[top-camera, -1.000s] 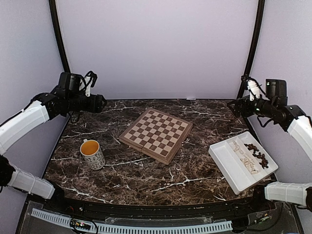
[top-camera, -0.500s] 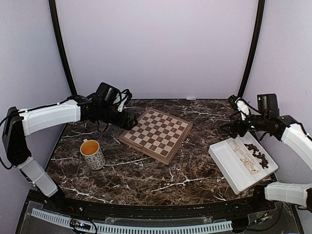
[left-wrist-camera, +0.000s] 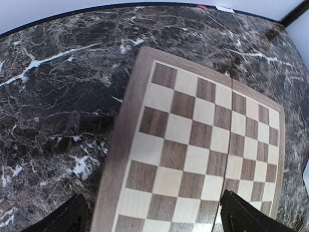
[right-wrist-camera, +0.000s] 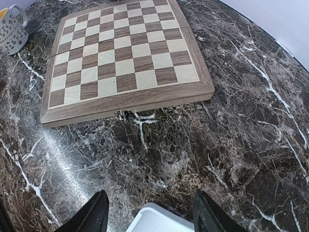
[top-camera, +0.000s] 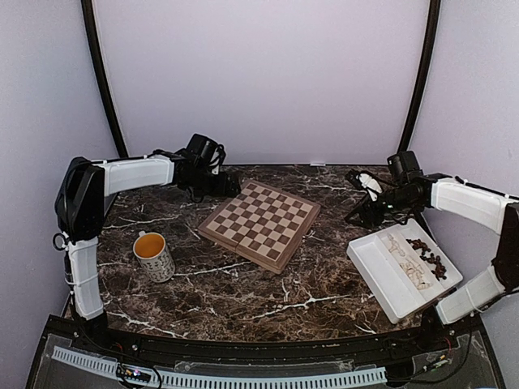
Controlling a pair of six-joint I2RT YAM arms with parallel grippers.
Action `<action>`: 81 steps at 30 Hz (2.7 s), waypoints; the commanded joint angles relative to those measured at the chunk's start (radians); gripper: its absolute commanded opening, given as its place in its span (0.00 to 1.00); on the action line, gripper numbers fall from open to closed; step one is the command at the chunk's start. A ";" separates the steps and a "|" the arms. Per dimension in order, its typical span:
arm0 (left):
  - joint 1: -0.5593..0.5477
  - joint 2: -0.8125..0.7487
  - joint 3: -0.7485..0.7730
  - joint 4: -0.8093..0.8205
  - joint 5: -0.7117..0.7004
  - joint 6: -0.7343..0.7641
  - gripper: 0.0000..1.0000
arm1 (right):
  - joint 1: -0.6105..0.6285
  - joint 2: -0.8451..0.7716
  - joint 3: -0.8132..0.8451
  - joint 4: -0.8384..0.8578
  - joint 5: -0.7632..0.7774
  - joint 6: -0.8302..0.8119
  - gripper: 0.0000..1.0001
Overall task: Set up the chess pieces on the board
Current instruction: Move the chessboard to the center of the board.
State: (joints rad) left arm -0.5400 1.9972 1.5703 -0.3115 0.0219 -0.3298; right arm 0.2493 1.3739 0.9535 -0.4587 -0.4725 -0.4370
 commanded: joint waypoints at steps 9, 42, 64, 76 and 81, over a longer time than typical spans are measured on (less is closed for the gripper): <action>0.057 0.106 0.108 0.004 0.176 -0.112 0.98 | 0.056 0.185 0.119 0.089 0.054 0.050 0.60; 0.081 0.173 0.046 0.018 0.238 -0.112 0.96 | 0.082 0.713 0.586 -0.006 -0.068 0.154 0.61; -0.076 -0.148 -0.411 0.074 0.257 -0.174 0.91 | 0.132 0.808 0.650 -0.079 -0.085 0.126 0.65; -0.132 -0.301 -0.575 0.064 0.169 -0.184 0.90 | 0.157 0.751 0.615 -0.088 -0.085 0.126 0.63; -0.131 -0.358 -0.546 0.001 0.084 -0.140 0.90 | 0.120 0.731 0.733 -0.104 -0.070 0.162 0.66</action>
State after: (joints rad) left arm -0.6704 1.7229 1.0058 -0.2493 0.1875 -0.5049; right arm 0.3973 2.1490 1.5993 -0.5339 -0.5652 -0.3069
